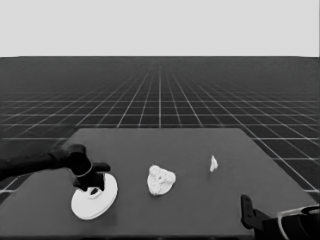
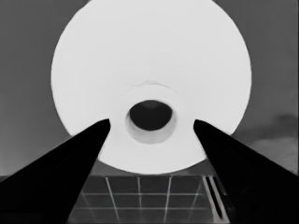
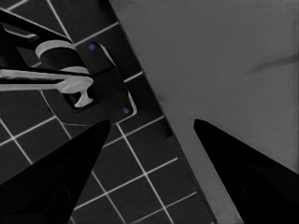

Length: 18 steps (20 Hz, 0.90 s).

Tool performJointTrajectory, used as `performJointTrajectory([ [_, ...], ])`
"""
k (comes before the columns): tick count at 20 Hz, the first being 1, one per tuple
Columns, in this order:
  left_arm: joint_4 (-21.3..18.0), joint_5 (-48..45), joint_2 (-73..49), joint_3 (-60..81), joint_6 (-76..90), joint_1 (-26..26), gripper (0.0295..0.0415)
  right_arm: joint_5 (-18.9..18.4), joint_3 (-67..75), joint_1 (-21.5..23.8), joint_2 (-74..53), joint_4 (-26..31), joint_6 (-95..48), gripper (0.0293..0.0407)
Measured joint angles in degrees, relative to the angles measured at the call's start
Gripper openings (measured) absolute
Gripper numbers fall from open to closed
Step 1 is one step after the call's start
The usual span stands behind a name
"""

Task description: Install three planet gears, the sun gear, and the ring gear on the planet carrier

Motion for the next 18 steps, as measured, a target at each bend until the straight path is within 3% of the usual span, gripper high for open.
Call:
performJointTrajectory([
  [6,1.1,-0.9,0.6,-1.3,0.4,1.3,0.0385,0.0,0.0,0.0,0.0,0.0,0.0,0.0385],
  [7,1.1,-0.9,0.6,-1.3,0.4,1.4,0.0349,0.0,0.0,0.0,0.0,0.0,0.0,0.0385],
  [16,1.1,-1.0,0.6,-1.3,0.4,1.4,0.0348,0.0,0.0,0.0,0.0,0.0,0.0,0.0385],
  [18,-6.0,3.8,-1.9,3.9,-1.2,-6.9,0.0348,0.0,0.0,0.0,0.0,0.0,0.0,0.0385],
])
